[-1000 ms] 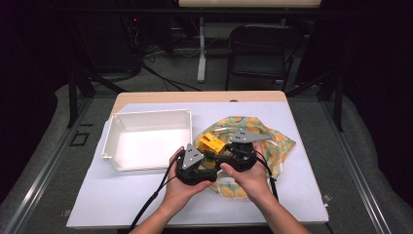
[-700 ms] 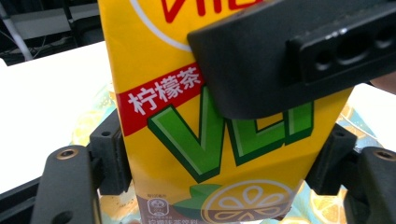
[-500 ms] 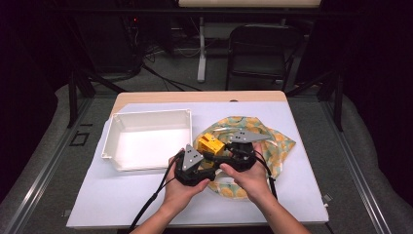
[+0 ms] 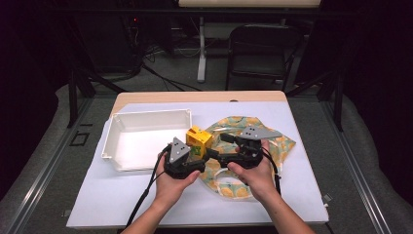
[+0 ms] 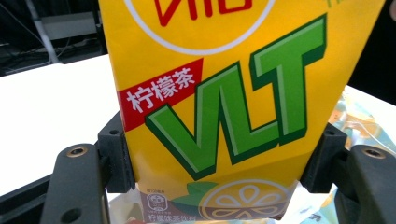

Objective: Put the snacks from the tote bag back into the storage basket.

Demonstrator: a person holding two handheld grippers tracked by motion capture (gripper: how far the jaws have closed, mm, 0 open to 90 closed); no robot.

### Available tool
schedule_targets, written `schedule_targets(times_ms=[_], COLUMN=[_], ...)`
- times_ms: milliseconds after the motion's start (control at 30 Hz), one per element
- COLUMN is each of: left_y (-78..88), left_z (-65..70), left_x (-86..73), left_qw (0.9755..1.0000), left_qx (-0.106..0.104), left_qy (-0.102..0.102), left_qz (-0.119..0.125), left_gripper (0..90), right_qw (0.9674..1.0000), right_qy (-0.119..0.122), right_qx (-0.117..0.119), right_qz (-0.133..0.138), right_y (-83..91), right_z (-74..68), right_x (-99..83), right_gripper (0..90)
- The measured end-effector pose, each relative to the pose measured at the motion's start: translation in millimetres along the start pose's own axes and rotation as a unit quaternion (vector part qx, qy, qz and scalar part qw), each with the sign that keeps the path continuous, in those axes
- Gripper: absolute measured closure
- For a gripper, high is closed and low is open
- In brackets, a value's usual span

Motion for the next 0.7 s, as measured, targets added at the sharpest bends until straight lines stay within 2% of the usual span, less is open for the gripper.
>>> schedule_targets(times_ms=[100, 400, 500, 700], left_y=[2.1, 8.4, 11.4, 15.3], left_z=[-5.5, -21.1, -30.6, -41.3], left_x=[0.5, 6.5, 8.5, 10.9], left_qw=[1.0, 0.9996, 0.9992, 0.9986], left_qx=[0.004, 0.019, 0.026, 0.036], left_qy=[0.002, 0.015, 0.024, 0.031], left_qz=[0.0, 0.013, 0.016, 0.022], left_gripper=[30.2, 30.1, 30.1, 30.1], right_qw=[0.9999, 0.9996, 0.9995, 0.9992], right_qy=[-0.004, -0.009, -0.01, -0.01], right_qx=[-0.004, -0.026, -0.03, -0.038], right_qz=[0.009, 0.011, 0.009, 0.004], right_y=[2.2, 7.7, 8.3, 8.7], right_z=[2.8, 16.7, 20.3, 25.7], right_x=[2.5, 2.9, 1.7, -0.8], right_gripper=[19.0, 16.7, 16.7, 16.7])
Point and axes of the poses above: each handheld gripper's, and its own axes: y roughly backward along the jaws, x roughly out of its top, z roughly to its right, the point moved 10 cm from there along -y, roughly forward along the jaws, and after that the axes turned 1 degree about -z, right-handed, at the moved point
